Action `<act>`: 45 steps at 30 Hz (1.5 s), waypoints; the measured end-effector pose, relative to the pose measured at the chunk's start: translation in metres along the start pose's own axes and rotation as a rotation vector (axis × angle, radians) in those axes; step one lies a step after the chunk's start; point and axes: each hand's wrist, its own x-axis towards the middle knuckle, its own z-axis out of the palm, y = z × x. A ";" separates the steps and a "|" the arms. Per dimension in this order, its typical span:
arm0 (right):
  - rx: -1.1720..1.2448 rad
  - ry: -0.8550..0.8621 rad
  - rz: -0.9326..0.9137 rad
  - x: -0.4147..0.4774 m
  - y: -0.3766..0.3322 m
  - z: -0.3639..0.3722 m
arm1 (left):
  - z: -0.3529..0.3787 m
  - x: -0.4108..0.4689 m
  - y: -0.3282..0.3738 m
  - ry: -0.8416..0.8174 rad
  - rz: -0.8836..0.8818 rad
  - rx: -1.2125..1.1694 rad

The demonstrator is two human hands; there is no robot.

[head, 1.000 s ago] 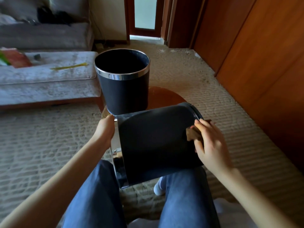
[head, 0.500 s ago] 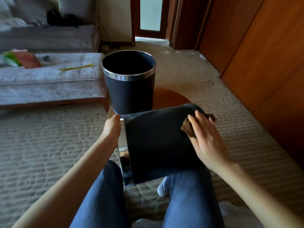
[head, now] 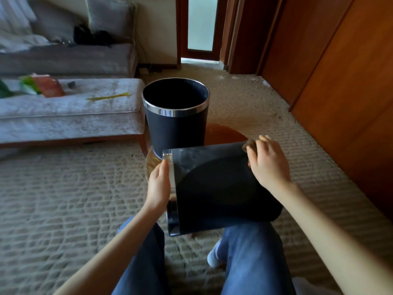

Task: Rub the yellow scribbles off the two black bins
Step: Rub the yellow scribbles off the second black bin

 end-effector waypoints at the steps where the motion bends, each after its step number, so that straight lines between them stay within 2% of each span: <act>1: -0.003 -0.072 0.011 0.006 -0.016 -0.002 | -0.001 -0.007 -0.002 -0.005 0.017 -0.006; 4: 0.056 -0.262 -0.090 0.010 -0.076 0.002 | -0.001 -0.020 -0.004 0.009 0.046 -0.012; 9: 0.146 -0.073 -0.300 -0.056 -0.166 0.019 | -0.002 -0.019 -0.004 -0.017 0.042 -0.095; 12: 0.199 -0.042 -0.441 -0.105 -0.154 0.021 | -0.004 -0.019 -0.005 -0.071 0.025 -0.168; 14: 0.188 -0.031 -0.515 -0.110 -0.117 0.018 | -0.005 -0.022 -0.006 -0.064 0.051 -0.110; 18: 0.102 0.076 -0.274 -0.084 -0.030 0.001 | -0.003 -0.036 -0.001 0.005 0.087 -0.015; 20: -0.013 0.057 -0.152 -0.068 -0.001 -0.007 | -0.002 -0.044 0.003 0.015 0.106 -0.003; 22: -0.084 0.010 -0.028 -0.043 -0.003 -0.008 | -0.001 -0.051 0.003 0.022 0.125 -0.010; 24: -0.085 -0.115 0.025 -0.011 -0.036 -0.003 | -0.003 -0.058 -0.001 0.027 0.145 -0.001; 28: 0.080 -0.343 -0.138 0.016 -0.141 0.015 | -0.009 -0.064 -0.010 -0.007 0.172 0.058; 30: 0.143 -0.284 -0.281 -0.008 -0.180 0.019 | -0.011 -0.059 -0.014 -0.016 0.149 0.049; 32: 0.249 -0.195 -0.422 -0.043 -0.190 0.013 | -0.013 -0.055 -0.018 -0.038 0.122 0.017; 34: 0.292 -0.171 -0.529 -0.063 -0.168 0.007 | -0.014 -0.056 -0.019 -0.046 0.121 0.028; 36: 0.255 -0.161 -0.524 -0.065 -0.131 0.003 | -0.012 -0.062 -0.014 -0.041 0.155 0.062; 41: 0.080 -0.040 -0.190 -0.058 -0.013 -0.010 | -0.012 -0.060 -0.003 -0.040 0.095 0.086; 45: -0.007 -0.025 -0.115 -0.089 0.026 -0.015 | -0.005 -0.014 0.013 -0.019 -0.105 0.217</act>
